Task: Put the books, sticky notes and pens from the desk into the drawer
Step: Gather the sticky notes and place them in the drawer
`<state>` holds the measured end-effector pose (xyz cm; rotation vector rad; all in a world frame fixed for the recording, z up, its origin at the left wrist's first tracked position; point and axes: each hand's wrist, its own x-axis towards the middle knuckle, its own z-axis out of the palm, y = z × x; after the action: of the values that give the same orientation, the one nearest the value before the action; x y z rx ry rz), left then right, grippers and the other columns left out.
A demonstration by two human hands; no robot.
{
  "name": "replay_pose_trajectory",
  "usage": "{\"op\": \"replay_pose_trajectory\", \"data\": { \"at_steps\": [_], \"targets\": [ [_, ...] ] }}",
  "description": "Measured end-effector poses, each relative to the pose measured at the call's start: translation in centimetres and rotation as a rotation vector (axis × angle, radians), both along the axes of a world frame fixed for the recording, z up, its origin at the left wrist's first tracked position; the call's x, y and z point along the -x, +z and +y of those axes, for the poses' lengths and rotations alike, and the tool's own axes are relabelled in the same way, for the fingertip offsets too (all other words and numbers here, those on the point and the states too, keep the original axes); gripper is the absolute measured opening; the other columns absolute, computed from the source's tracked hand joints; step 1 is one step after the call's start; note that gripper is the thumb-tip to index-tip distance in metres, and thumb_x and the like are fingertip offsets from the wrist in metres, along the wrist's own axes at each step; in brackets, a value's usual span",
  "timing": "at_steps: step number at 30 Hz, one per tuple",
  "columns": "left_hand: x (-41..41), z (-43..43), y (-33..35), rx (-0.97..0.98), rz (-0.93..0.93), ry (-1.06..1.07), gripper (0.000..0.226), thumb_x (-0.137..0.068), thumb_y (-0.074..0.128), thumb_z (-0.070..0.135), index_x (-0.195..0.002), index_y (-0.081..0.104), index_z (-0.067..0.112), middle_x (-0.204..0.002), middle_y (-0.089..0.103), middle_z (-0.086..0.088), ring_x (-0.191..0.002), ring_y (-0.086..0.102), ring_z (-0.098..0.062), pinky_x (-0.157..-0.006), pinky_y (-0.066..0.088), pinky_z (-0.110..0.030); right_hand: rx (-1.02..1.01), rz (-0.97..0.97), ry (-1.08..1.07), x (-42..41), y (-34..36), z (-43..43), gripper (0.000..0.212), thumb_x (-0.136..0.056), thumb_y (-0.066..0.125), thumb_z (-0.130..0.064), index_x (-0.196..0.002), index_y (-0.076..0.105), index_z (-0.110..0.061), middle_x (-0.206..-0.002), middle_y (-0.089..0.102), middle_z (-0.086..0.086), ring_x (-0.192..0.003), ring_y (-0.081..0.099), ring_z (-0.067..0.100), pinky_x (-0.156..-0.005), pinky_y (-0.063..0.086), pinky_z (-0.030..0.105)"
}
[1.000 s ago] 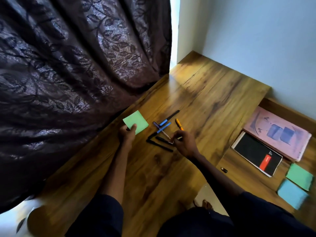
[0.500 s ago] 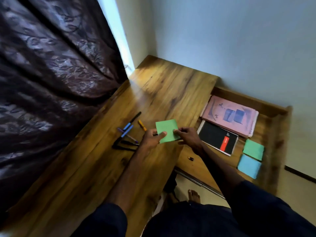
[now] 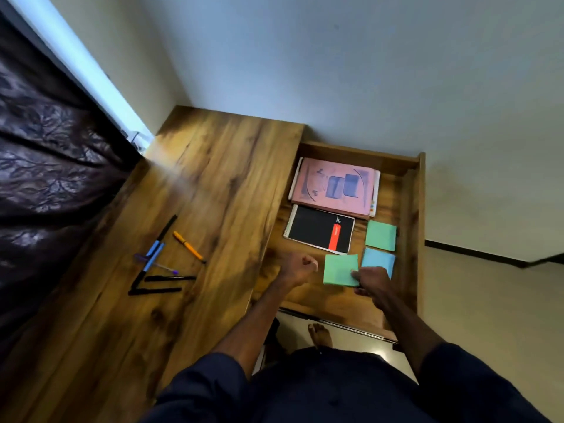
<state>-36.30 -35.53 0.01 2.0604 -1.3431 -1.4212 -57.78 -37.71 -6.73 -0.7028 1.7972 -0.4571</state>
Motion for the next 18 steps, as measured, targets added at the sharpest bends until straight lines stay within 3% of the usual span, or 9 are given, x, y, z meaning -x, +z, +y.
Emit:
{"op": "replay_pose_trajectory", "data": {
  "at_steps": [2,5,9,12,15,18],
  "targets": [
    [1.3,0.4,-0.9,-0.035,-0.029,-0.047,0.015,-0.097,0.061,0.016,-0.097,0.074,0.008,-0.093,0.072,-0.007,-0.059,0.056,-0.005,-0.044,0.041,-0.013,-0.039,0.064,0.059,1.8,-1.9,1.3,0.020,-0.091,0.072,-0.008,-0.102,0.069,0.008,-0.103,0.070,0.025,-0.072,0.067,0.028,-0.052,0.057,0.033],
    [2.9,0.7,-1.8,-0.066,-0.047,-0.075,0.013,-0.097,0.062,0.018,-0.095,0.073,0.011,-0.094,0.070,-0.001,-0.059,0.059,-0.007,-0.047,0.045,-0.018,-0.146,0.126,0.093,4.6,-3.3,3.1,0.023,-0.092,0.070,-0.012,-0.109,0.064,0.003,-0.112,0.068,0.025,-0.087,0.068,0.033,-0.061,0.062,0.041],
    [4.7,0.8,-1.9,-0.081,-0.070,-0.128,0.015,-0.096,0.063,0.019,-0.100,0.074,0.009,-0.105,0.074,-0.004,-0.066,0.065,-0.011,-0.052,0.050,-0.020,-0.244,0.153,0.203,7.4,-2.6,3.7,0.033,-0.092,0.062,-0.008,-0.124,0.062,0.002,-0.116,0.067,0.023,-0.082,0.063,0.026,-0.044,0.056,0.024],
    [5.3,0.6,-2.1,-0.093,-0.074,-0.148,0.015,-0.096,0.063,0.020,-0.101,0.073,0.010,-0.106,0.074,-0.003,-0.072,0.069,-0.014,-0.054,0.051,-0.020,-0.216,0.268,0.230,7.3,-2.9,3.7,0.034,-0.090,0.063,-0.009,-0.121,0.064,0.004,-0.108,0.069,0.021,-0.081,0.067,0.031,-0.057,0.059,0.027],
    [5.6,0.5,-2.4,-0.099,-0.088,-0.141,0.015,-0.096,0.063,0.021,-0.099,0.074,0.010,-0.102,0.075,-0.005,-0.070,0.069,-0.014,-0.052,0.052,-0.021,-0.104,0.414,0.287,6.0,-2.6,3.5,0.045,-0.089,0.070,-0.017,-0.129,0.060,0.000,-0.124,0.065,0.019,-0.112,0.065,0.036,-0.082,0.052,0.030],
    [5.9,0.5,-2.7,-0.110,-0.087,-0.120,0.013,-0.097,0.062,0.020,-0.091,0.072,0.014,-0.097,0.076,-0.009,-0.067,0.067,-0.014,-0.051,0.050,-0.020,-0.104,0.446,0.358,4.7,-1.9,3.1,0.058,-0.083,0.077,-0.025,-0.132,0.054,-0.005,-0.130,0.061,0.014,-0.118,0.062,0.032,-0.091,0.056,0.037]
  ]
}}
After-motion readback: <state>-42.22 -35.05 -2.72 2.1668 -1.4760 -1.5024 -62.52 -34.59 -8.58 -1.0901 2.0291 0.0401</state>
